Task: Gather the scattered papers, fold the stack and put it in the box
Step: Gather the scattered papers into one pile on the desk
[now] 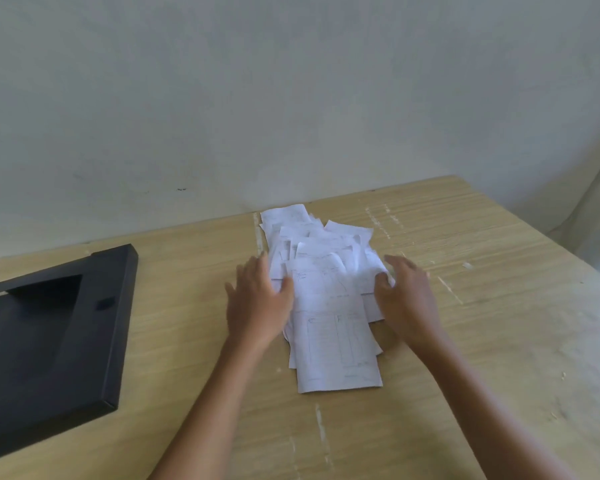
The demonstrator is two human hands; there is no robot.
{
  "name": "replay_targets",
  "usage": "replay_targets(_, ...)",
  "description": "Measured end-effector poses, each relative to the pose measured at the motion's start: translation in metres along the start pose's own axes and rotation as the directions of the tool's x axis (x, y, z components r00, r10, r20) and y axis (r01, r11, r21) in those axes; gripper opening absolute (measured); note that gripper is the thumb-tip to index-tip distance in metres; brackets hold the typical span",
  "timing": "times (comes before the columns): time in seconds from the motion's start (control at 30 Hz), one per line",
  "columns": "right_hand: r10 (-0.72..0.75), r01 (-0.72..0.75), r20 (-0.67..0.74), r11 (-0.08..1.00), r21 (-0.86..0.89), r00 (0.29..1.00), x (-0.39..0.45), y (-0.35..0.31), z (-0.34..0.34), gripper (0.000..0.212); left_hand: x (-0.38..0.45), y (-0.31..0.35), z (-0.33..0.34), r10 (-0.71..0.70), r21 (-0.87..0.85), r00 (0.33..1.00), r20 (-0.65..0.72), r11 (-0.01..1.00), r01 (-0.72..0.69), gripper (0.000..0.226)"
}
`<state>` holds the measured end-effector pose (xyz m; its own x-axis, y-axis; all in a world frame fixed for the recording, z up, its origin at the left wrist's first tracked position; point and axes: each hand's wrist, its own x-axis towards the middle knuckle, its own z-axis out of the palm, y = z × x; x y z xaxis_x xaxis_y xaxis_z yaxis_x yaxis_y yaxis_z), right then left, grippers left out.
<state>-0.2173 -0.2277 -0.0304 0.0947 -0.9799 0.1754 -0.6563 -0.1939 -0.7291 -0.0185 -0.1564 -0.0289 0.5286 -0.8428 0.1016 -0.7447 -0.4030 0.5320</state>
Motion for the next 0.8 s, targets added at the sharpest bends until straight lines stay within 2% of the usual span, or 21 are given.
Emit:
replay_targets(0.07,-0.003,0.001,-0.020,0.996,-0.089,1.000,0.011,0.005,-0.001,0.036,0.028,-0.004,-0.010,-0.007,-0.016,1.000,-0.011,1.000,0.006,0.048)
replay_targets(0.17,-0.005,0.006,0.009,0.998,-0.069,1.000,0.017,0.010,0.009,0.021,0.079,-0.009,-0.008,-0.018,-0.037,1.000,0.011,0.999,0.018,0.046)
replay_targets(0.2,-0.026,0.030,0.038,0.993,-0.110,0.999,0.017,0.012,0.014,0.024,0.094,-0.010,-0.005,-0.015,-0.052,1.000,0.024,0.999,0.016,0.049)
replay_targets(0.27,-0.068,0.089,0.113,0.976,-0.201,0.991,0.018,0.015,0.023,0.043,0.117,-0.013,0.003,-0.015,-0.067,0.997,0.073,0.998,0.019,0.054)
replay_targets(0.4,-0.105,0.146,0.170,0.957,-0.249,0.980,0.019,0.016,0.035,0.049,0.133,-0.011,0.019,-0.064,0.213,0.965,0.255,0.977,0.009,0.059)
replay_targets(0.47,-0.101,0.141,0.180,0.963,-0.228,0.978,0.016,0.011,0.038,0.052,0.128,-0.008,0.024,-0.038,0.268,0.956,0.291,0.963,-0.043,0.059)
replay_targets(0.6,-0.100,0.127,0.171,0.980,-0.155,0.980,0.011,0.004,0.037,0.051,0.109,-0.007,0.025,0.041,0.176,0.948,0.314,0.979,-0.101,0.055)
replay_targets(0.7,-0.036,0.027,0.172,0.998,0.051,0.984,0.009,-0.004,0.026,0.045,0.111,-0.011,0.015,0.067,0.076,0.968,0.240,0.993,-0.088,0.051)
replay_targets(0.77,0.015,-0.039,0.172,0.989,0.140,0.985,0.009,-0.006,0.017,0.037,0.118,-0.010,0.008,0.031,0.091,0.987,0.160,0.995,-0.046,0.048)
replay_targets(0.8,0.031,-0.051,0.153,0.990,0.132,0.988,0.010,-0.005,0.013,0.032,0.122,-0.010,0.007,0.000,0.122,0.991,0.134,0.992,-0.017,0.044)
